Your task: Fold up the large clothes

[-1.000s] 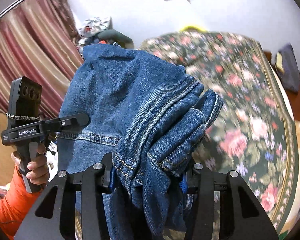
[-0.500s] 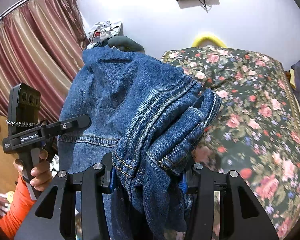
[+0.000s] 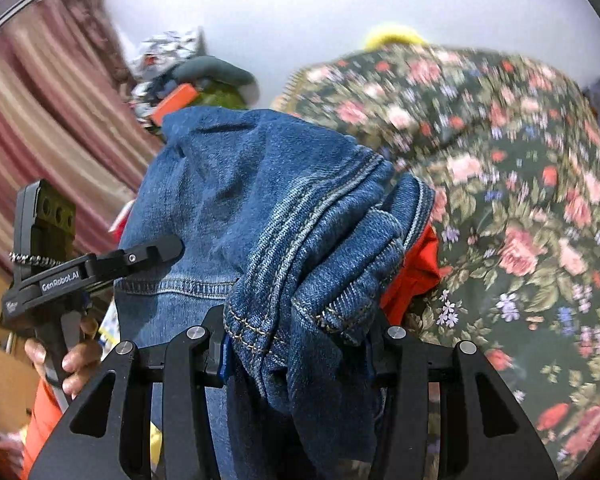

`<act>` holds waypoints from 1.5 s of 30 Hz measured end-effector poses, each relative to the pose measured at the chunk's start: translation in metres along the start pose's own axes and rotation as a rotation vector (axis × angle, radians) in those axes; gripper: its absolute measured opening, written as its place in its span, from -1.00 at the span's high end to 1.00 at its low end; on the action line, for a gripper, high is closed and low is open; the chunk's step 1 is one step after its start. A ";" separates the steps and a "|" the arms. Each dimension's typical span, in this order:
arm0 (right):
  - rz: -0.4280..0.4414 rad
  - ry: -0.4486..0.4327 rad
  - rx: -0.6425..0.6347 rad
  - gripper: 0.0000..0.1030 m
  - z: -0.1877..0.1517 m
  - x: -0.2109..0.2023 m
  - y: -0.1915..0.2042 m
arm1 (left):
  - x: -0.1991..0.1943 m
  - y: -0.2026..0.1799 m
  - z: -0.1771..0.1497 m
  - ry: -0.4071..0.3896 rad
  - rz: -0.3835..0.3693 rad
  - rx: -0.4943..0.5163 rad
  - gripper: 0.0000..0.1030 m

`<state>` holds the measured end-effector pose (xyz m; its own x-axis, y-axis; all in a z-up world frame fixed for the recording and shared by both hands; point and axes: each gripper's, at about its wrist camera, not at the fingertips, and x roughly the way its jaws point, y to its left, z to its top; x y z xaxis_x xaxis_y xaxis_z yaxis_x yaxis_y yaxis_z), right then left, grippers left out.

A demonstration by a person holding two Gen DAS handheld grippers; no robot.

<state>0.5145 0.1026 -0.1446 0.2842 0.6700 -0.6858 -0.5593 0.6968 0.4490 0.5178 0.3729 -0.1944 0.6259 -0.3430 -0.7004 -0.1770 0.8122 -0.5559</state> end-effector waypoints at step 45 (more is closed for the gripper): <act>-0.288 -0.079 -0.306 -0.51 -0.105 -0.127 0.053 | -0.163 -0.107 -0.172 -0.264 0.365 0.287 -0.42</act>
<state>0.3670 0.0276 -0.0931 0.5144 0.4850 -0.7072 -0.6505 0.7581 0.0468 0.3043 0.2607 -0.0974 0.7387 0.0863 -0.6685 -0.2272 0.9656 -0.1264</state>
